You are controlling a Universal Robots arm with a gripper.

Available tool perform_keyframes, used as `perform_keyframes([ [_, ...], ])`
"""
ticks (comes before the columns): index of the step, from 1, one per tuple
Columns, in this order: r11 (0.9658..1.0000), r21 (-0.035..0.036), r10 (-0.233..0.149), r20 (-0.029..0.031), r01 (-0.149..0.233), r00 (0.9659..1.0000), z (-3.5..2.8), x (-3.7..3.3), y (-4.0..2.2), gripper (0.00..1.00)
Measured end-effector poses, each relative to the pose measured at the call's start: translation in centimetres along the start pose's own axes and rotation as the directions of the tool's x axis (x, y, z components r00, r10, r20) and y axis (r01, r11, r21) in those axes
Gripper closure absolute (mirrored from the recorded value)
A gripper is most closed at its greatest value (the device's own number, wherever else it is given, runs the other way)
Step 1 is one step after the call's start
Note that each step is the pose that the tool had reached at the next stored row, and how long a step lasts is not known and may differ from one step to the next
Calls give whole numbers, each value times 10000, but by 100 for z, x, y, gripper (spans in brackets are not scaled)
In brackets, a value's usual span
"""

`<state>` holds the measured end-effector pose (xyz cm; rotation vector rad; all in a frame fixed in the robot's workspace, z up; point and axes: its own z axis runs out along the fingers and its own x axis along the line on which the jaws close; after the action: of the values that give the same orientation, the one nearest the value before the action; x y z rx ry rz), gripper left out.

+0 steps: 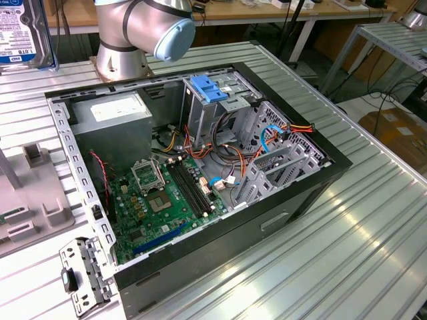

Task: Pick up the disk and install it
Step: 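Pick up the disk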

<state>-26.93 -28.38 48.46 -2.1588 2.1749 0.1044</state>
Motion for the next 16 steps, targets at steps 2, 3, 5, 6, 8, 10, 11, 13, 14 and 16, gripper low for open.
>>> perform_keyframes([
  [2,10000,0,0,0,0,10000,0,0,-12,64],
  [3,10000,0,0,0,0,10000,0,0,-17,64],
  [5,10000,0,0,0,0,10000,0,0,-24,64],
  [6,10000,1,0,0,0,10000,0,0,-28,64],
  [8,10000,0,0,0,0,10000,1,0,-37,64],
  [10,10000,0,0,0,0,10000,0,0,-45,64],
  [11,10000,0,0,0,0,10000,0,0,-48,64],
  [13,10000,1,0,0,0,10000,1,0,-53,64],
  [14,10000,1,0,1,0,10000,1,0,-55,64],
  [16,10000,0,0,1,0,10000,1,0,-62,64],
])
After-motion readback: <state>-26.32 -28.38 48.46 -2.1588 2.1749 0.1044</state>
